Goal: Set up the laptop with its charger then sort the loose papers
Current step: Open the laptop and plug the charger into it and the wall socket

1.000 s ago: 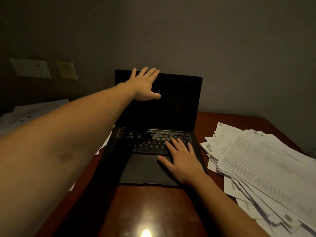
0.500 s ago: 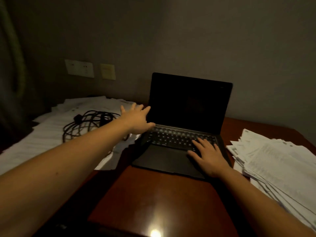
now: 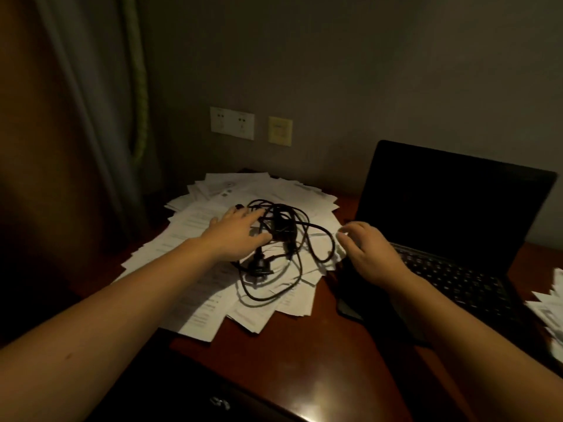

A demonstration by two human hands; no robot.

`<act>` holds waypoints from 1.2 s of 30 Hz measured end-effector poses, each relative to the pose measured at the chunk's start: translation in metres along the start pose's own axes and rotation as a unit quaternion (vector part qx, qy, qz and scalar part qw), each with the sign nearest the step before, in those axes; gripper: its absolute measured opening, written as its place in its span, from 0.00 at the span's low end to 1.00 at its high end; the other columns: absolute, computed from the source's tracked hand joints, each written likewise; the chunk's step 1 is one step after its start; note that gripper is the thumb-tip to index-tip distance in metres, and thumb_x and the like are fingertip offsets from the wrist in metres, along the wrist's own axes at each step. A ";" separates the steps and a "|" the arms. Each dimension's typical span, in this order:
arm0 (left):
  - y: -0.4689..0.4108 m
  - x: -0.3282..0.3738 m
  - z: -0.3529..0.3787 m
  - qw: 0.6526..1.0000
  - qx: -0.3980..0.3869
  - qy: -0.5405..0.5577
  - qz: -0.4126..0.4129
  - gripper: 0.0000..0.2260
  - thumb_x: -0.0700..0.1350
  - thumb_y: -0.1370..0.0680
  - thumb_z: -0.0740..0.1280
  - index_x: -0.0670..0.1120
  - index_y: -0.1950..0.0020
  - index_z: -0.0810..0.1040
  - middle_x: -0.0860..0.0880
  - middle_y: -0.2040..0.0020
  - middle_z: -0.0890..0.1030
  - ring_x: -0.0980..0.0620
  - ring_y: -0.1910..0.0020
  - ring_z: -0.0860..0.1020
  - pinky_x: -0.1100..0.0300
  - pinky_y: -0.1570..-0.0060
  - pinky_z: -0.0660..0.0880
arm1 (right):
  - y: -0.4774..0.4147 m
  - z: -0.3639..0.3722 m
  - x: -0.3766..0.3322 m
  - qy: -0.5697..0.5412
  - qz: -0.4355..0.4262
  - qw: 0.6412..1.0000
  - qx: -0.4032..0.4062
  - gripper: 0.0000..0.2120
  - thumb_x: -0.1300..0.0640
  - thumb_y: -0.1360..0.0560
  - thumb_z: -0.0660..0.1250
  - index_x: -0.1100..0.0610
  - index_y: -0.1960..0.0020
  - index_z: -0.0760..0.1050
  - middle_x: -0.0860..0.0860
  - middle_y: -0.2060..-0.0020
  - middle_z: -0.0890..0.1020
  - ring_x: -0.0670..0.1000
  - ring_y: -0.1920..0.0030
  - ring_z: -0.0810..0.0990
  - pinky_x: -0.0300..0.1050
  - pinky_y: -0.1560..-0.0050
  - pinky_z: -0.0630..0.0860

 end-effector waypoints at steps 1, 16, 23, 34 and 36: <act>-0.003 -0.008 0.002 1.000 -0.010 0.006 0.010 0.31 0.66 0.19 0.55 0.60 0.19 0.50 0.51 0.18 0.52 0.47 0.19 0.48 0.39 0.23 0.49 | -0.007 0.005 -0.015 -0.013 -0.013 1.000 -0.002 0.21 0.41 0.18 0.58 0.54 0.35 0.76 0.52 0.37 0.77 0.53 0.36 0.74 0.49 0.37 0.72; -0.036 -0.023 0.005 0.978 0.080 0.163 0.104 0.21 0.59 0.22 0.68 0.54 0.31 0.78 0.53 0.33 0.78 0.52 0.33 0.72 0.51 0.34 0.70 | -0.050 0.025 -0.065 -0.057 -0.056 0.994 -0.079 0.12 0.50 0.22 0.70 0.52 0.40 0.81 0.51 0.33 0.76 0.50 0.32 0.72 0.39 0.39 0.66; -0.011 -0.028 -0.004 0.952 0.192 0.223 0.079 0.10 0.51 0.22 0.70 0.55 0.40 0.83 0.56 0.43 0.80 0.53 0.39 0.75 0.51 0.39 0.73 | -0.035 0.003 -0.055 -0.104 -0.002 0.994 0.040 0.02 0.54 0.20 0.65 0.51 0.49 0.77 0.47 0.47 0.80 0.46 0.48 0.76 0.45 0.47 0.74; 0.014 -0.028 -0.019 0.959 0.168 0.226 -0.026 0.08 0.50 0.21 0.69 0.53 0.42 0.83 0.54 0.45 0.81 0.54 0.46 0.74 0.57 0.50 0.68 | -0.016 -0.029 -0.061 -0.393 0.041 0.916 0.069 0.07 0.56 0.16 0.59 0.56 0.41 0.72 0.55 0.62 0.80 0.50 0.73 0.75 0.43 0.74 0.72; 0.016 -0.025 -0.019 0.962 0.165 0.216 -0.029 0.09 0.50 0.21 0.70 0.53 0.42 0.83 0.54 0.44 0.80 0.55 0.48 0.74 0.58 0.51 0.68 | -0.016 -0.029 -0.061 -0.454 0.066 0.886 0.062 0.07 0.55 0.15 0.59 0.56 0.40 0.71 0.54 0.63 0.78 0.49 0.73 0.73 0.42 0.75 0.69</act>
Point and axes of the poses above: each hand's wrist, its own y-axis away from the middle knuckle, its own z-axis out of the palm, x = y × z, the point moved 2 cm from there along -y, towards the middle knuckle
